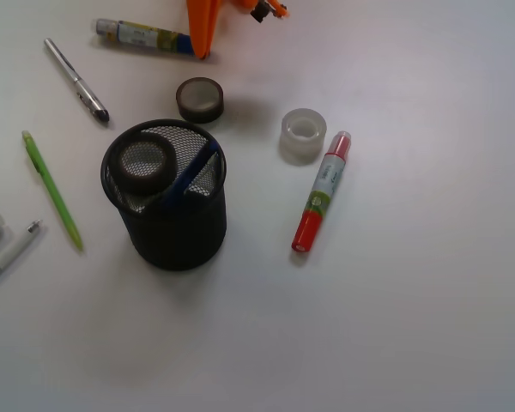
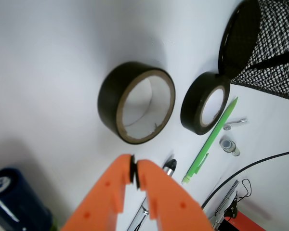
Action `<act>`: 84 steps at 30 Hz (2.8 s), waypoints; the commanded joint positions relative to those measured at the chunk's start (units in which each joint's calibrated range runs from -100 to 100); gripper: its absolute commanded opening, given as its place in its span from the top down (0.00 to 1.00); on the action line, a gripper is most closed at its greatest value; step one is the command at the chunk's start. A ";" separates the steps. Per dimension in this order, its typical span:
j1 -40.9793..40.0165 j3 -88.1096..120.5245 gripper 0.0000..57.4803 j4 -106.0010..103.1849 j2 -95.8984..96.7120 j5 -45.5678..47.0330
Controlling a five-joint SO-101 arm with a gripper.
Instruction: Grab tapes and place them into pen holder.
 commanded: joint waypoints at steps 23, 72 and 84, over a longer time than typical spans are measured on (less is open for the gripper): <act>-2.80 -27.96 0.22 6.29 4.90 -5.27; -3.55 -54.23 0.34 -2.28 92.11 -30.92; -0.56 -60.93 0.34 3.58 97.38 -29.60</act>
